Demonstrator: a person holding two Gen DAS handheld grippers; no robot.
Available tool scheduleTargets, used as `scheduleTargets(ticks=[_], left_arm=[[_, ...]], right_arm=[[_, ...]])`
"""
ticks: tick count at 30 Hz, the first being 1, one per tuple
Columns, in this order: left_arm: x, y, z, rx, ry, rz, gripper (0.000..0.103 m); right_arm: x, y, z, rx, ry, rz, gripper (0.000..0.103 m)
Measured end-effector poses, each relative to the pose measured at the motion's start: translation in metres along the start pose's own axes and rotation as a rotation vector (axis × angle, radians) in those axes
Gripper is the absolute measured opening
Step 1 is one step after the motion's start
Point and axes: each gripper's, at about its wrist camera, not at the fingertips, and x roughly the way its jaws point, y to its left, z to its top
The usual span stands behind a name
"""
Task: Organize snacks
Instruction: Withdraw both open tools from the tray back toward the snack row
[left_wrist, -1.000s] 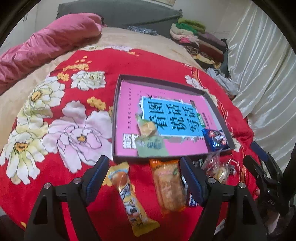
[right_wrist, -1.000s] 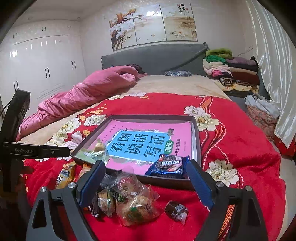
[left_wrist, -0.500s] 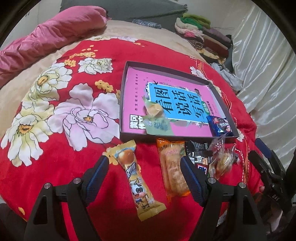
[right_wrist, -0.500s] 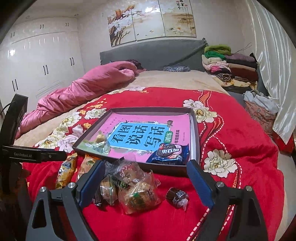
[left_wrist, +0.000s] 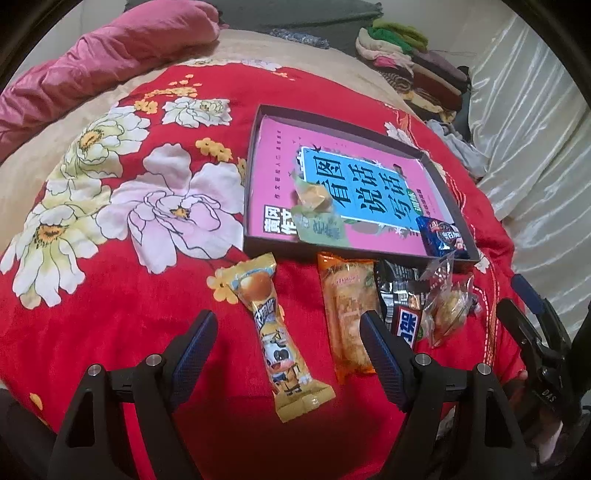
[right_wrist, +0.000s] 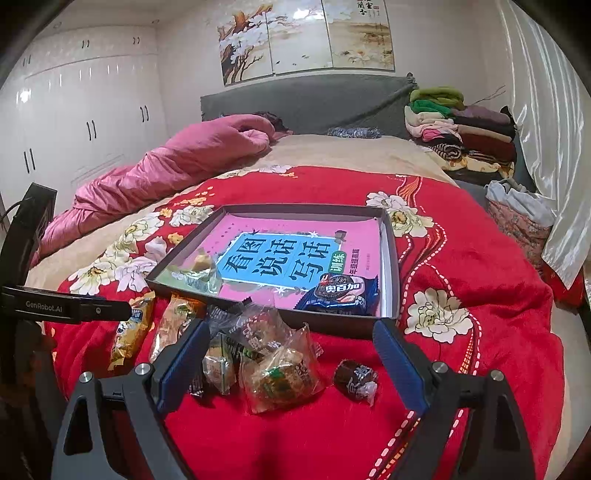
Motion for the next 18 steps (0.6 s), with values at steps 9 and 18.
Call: scheduleTargets(ticks=[9, 18], left_arm=[[0.011, 0.003, -0.007, -0.016, 0.046, 0.005, 0.08], [0.02, 0.006, -0.011, -0.021, 0.069, 0.004, 0.08]], right_arm=[[0.012, 0.004, -0.007, -0.026, 0.071, 0.001, 0.09], [0.036, 0.006, -0.017, -0.051, 0.18, -0.03, 0.09]])
